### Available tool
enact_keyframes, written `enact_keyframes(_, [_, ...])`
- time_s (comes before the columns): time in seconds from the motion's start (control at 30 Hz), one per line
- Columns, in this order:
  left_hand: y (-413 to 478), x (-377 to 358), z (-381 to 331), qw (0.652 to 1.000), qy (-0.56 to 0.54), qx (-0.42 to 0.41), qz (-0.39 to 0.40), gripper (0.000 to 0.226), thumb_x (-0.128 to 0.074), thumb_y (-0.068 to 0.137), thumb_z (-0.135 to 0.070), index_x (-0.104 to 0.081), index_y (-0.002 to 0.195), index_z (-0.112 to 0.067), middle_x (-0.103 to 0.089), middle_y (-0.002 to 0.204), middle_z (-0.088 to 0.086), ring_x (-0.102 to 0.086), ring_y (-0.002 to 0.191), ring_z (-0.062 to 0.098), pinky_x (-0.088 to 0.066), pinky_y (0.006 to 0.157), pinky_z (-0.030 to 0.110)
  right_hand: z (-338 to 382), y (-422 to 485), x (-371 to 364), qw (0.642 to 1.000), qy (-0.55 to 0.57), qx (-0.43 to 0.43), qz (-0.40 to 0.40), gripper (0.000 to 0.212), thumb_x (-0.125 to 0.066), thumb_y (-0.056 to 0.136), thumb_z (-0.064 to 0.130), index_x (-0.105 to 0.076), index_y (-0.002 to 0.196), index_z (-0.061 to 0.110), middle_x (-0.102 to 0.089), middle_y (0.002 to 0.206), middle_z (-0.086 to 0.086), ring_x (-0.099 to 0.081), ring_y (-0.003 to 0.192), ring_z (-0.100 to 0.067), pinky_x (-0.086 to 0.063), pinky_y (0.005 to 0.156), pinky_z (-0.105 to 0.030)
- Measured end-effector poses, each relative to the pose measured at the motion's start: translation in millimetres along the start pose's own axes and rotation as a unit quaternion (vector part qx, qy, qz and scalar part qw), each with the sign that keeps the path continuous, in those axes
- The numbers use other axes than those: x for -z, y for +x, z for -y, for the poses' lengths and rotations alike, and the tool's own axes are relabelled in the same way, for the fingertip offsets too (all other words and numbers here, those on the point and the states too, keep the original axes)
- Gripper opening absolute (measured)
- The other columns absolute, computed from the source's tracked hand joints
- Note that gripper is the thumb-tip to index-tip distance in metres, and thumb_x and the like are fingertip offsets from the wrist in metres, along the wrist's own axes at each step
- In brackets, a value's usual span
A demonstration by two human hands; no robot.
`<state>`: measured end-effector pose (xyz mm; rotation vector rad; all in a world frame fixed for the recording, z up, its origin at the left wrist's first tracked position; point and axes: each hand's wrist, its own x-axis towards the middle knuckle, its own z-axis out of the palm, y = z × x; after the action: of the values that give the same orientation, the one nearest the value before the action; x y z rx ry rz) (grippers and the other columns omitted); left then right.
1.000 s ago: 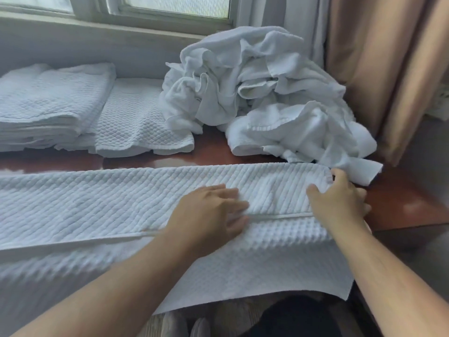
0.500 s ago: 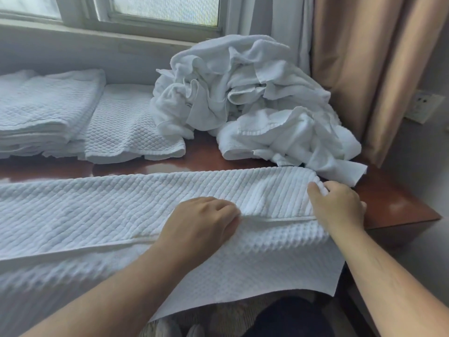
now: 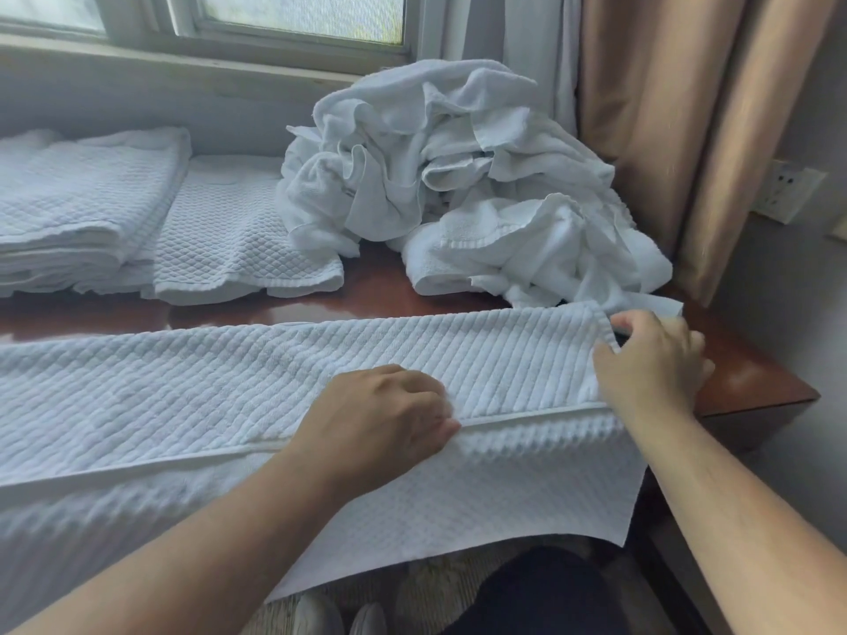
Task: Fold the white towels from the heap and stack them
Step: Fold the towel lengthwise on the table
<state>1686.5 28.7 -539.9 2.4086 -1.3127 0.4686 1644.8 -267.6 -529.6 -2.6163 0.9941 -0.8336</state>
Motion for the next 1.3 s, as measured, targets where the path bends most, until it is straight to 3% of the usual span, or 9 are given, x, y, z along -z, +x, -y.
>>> enact_keyframes(0.17, [0.7,-3.3,-11.8,0.997,0.026,0.052,0.049,0.036,-0.029,0.104,-0.045,-0.057,0.095,-0.024,-0.058,0.101,-0.014,-0.050,0.089,0.012,-0.045,0.075,0.031,11.2,-12.3,-14.8,0.967,-0.062,0.113,0.221,0.060,-0.034,0.100,0.058,-0.046,0.149,0.025,-0.038,0.158,0.007,-0.034,0.144,-0.022,-0.027,0.113,-0.048])
enact_keyframes(0.3, [1.9,-13.0,-29.6,0.989,0.012,0.121,0.089,0.046,-0.017,0.098,-0.060,-0.046,0.121,-0.033,-0.047,0.126,-0.008,-0.042,0.116,0.015,-0.036,0.101,0.034,2.1,-17.1,-11.2,0.976,0.131,0.116,0.127,0.035,-0.051,0.100,0.036,-0.069,0.126,0.019,-0.060,0.139,0.004,-0.046,0.135,-0.020,-0.033,0.109,-0.034])
enact_keyframes(0.4, [0.8,-23.3,-33.0,0.982,0.067,0.100,0.142,0.066,-0.005,0.096,-0.070,-0.011,0.155,-0.040,-0.002,0.168,0.002,-0.006,0.153,0.024,-0.013,0.121,0.047,-18.7,-37.0,0.9,0.973,0.197,0.120,-0.023,0.031,-0.056,0.092,0.032,-0.071,0.111,0.014,-0.059,0.117,0.007,-0.049,0.119,-0.015,-0.033,0.099,-0.024])
enact_keyframes(0.53, [0.7,-29.2,-28.9,0.981,0.071,0.088,0.157,0.073,0.007,0.093,-0.073,0.007,0.158,-0.039,0.011,0.168,-0.002,0.009,0.155,0.021,-0.002,0.123,0.048,-60.6,-87.7,1.4,0.956,0.271,-0.043,-0.100,0.024,-0.062,0.094,0.038,-0.061,0.113,0.024,-0.053,0.111,0.007,-0.058,0.097,-0.014,-0.047,0.083,-0.027])
enact_keyframes(0.67, [2.0,-30.0,-27.9,0.979,0.071,0.083,0.170,0.074,0.012,0.090,-0.074,0.013,0.156,-0.040,0.017,0.166,-0.005,0.016,0.154,0.019,0.003,0.124,0.047,-88.6,-117.0,-16.3,0.945,0.226,-0.197,0.127,0.044,-0.057,0.093,0.057,-0.060,0.120,0.022,-0.055,0.122,-0.001,-0.057,0.101,-0.016,-0.048,0.080,-0.032])
enact_keyframes(0.73, [2.5,-29.2,-28.2,0.979,0.076,0.083,0.169,0.075,0.013,0.089,-0.074,0.013,0.156,-0.040,0.017,0.167,-0.005,0.015,0.154,0.019,0.002,0.124,0.047,-93.9,-120.9,-19.2,0.919,0.220,-0.218,0.244,0.049,-0.051,0.093,0.068,-0.065,0.111,0.025,-0.060,0.117,0.000,-0.058,0.107,-0.019,-0.047,0.091,-0.038])
enact_keyframes(0.87, [2.9,-28.7,-28.1,0.979,0.077,0.082,0.172,0.074,0.010,0.091,-0.074,0.010,0.157,-0.040,0.014,0.167,-0.004,0.012,0.155,0.019,-0.002,0.124,0.048,-95.5,-129.3,-9.9,0.901,0.239,-0.169,0.322,0.021,-0.054,0.099,0.052,-0.064,0.106,0.035,-0.067,0.108,0.020,-0.058,0.092,0.006,-0.042,0.070,-0.016])
enact_keyframes(1.13, [3.2,-30.1,-26.8,0.982,0.065,0.087,0.156,0.073,0.002,0.092,-0.076,0.001,0.156,-0.044,0.000,0.169,-0.006,0.000,0.155,0.019,-0.008,0.123,0.047,-58.9,-133.1,31.3,0.932,0.313,-0.047,0.178,0.015,-0.061,0.099,0.029,-0.053,0.097,0.042,-0.070,0.087,0.024,-0.065,0.081,0.005,-0.044,0.062,-0.004])
enact_keyframes(1.3, [3.0,-11.6,-20.7,0.982,-0.147,0.088,0.073,0.050,-0.028,0.092,-0.075,-0.053,0.130,-0.057,-0.046,0.142,-0.028,-0.035,0.134,-0.002,-0.030,0.111,0.037,-29.7,-100.4,62.8,0.811,0.554,-0.051,0.179,0.036,-0.066,0.088,0.031,-0.067,0.122,0.041,-0.072,0.119,-0.006,-0.069,0.110,-0.022,-0.058,0.087,-0.037])
